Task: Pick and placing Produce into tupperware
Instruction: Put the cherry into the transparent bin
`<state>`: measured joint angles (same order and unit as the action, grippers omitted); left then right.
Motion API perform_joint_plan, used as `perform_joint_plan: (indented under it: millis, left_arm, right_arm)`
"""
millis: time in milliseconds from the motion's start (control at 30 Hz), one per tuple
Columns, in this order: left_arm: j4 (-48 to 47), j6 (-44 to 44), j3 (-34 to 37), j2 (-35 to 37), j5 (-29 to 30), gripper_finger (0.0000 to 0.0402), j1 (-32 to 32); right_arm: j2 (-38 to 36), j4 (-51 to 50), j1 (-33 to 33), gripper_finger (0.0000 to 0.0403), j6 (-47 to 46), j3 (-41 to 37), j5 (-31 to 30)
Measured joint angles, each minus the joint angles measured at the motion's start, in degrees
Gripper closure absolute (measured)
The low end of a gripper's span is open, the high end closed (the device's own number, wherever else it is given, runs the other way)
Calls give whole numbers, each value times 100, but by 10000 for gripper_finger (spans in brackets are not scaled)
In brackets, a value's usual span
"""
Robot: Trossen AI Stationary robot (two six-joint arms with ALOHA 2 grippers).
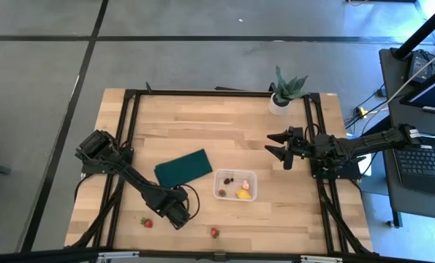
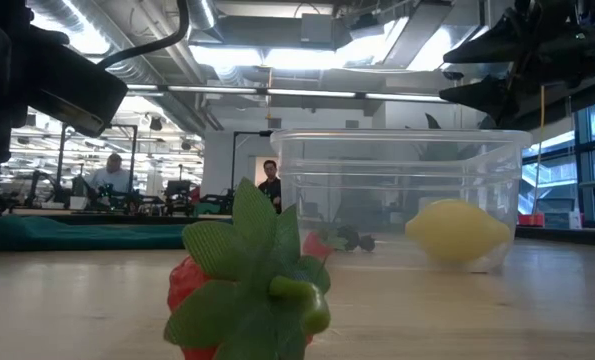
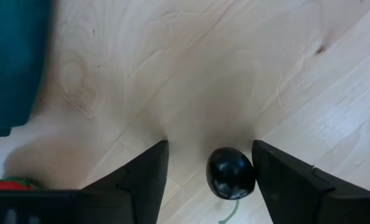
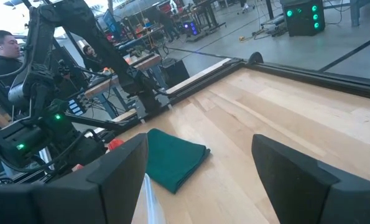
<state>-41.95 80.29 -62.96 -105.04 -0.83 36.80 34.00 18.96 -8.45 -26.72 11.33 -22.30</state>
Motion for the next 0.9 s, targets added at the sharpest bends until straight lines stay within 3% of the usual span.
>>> perform_joint_plan:
  millis: [600, 900]
  left_arm:
    - [46, 20, 0, 1, -285, 188, 9]
    - [2, 20, 2, 1, -236, 244, 9]
  right_arm:
    - [0, -2, 2, 114, 7, 0, 2]
    - [0, -2, 2, 114, 7, 0, 2]
